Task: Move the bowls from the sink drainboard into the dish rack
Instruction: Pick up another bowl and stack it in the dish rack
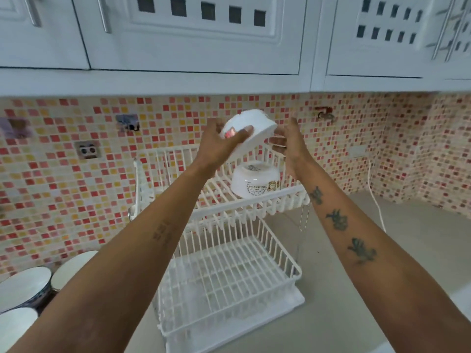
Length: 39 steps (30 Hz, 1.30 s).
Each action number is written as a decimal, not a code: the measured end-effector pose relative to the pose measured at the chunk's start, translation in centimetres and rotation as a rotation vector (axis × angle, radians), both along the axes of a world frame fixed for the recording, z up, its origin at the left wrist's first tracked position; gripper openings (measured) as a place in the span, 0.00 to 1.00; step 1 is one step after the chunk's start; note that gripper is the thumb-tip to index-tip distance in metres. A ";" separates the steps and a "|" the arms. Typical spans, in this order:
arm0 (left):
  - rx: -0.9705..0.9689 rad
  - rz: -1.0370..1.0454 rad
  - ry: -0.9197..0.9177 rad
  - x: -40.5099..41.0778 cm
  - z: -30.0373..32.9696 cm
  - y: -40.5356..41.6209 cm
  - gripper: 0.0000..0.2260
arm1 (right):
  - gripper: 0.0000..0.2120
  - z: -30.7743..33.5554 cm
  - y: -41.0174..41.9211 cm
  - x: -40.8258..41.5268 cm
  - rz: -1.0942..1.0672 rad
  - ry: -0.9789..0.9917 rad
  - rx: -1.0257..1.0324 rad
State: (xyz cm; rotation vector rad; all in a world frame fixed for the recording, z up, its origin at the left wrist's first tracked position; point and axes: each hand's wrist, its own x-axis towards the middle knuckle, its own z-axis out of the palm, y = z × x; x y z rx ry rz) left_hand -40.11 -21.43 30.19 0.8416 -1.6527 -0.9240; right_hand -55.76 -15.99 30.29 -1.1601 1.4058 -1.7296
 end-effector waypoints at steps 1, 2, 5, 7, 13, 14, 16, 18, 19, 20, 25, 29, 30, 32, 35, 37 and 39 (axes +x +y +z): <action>-0.077 0.016 -0.047 -0.3 -0.3 -0.4 0.29 | 0.30 -0.3 -0.3 -0.1 -0.009 0.008 0.004; -0.145 0.027 -0.091 -0.7 -0.6 -0.6 0.29 | 0.31 -0.6 -0.6 -0.2 -0.019 0.011 0.018; -0.309 0.076 -0.280 -2.0 -1.4 -1.3 0.32 | 0.28 -2.0 -0.9 -0.6 -0.053 0.044 0.077; -0.384 0.092 -0.436 -2.8 -1.9 -1.9 0.35 | 0.24 -2.8 -1.2 -0.7 -0.064 0.050 0.115; -0.412 0.104 -0.597 -4.3 -3.3 -2.6 0.38 | 0.35 -3.4 -2.1 -1.3 -0.042 0.085 0.252; -0.407 0.103 -0.599 -4.4 -3.6 -2.7 0.38 | 0.32 -3.3 -2.0 -1.3 -0.041 0.083 0.266; -0.390 0.100 -0.594 -4.5 -4.1 -2.9 0.38 | 0.25 -3.4 -1.9 -1.4 -0.040 0.092 0.289; -0.373 0.095 -0.606 -4.6 -4.5 -2.9 0.38 | 0.23 -3.7 -2.4 -1.8 -0.059 0.091 0.304; -0.366 0.089 -0.615 -4.6 -4.6 -2.9 0.38 | 0.23 -3.8 -2.6 -1.9 -0.076 0.088 0.298; -0.361 0.084 -0.621 -4.7 -4.6 -2.9 0.38 | 0.23 -3.9 -2.7 -1.9 -0.085 0.089 0.298; -0.359 0.075 -0.694 -4.8 -5.1 -2.8 0.39 | 0.17 -3.9 -2.6 -1.8 -0.074 0.100 0.337; -0.361 0.074 -0.748 -4.8 -5.5 -2.7 0.38 | 0.12 -3.9 -2.7 -1.6 -0.079 0.093 0.372; -0.360 0.073 -0.749 -4.8 -5.5 -2.7 0.38 | 0.12 -3.9 -2.8 -1.6 -0.076 0.088 0.376; -0.353 0.063 -0.742 -4.8 -5.5 -2.6 0.37 | 0.11 -3.9 -2.9 -1.6 -0.080 0.086 0.380; -0.337 0.052 -0.737 -4.7 -5.7 -2.7 0.36 | 0.11 -4.0 -2.9 -1.5 -0.088 0.090 0.382; -0.315 0.043 -0.727 -4.7 -5.7 -2.8 0.34 | 0.12 -4.0 -3.0 -1.5 -0.099 0.094 0.390; -0.272 0.017 -0.702 -4.6 -5.6 -2.7 0.32 | 0.13 -4.0 -2.8 -1.4 -0.110 0.103 0.380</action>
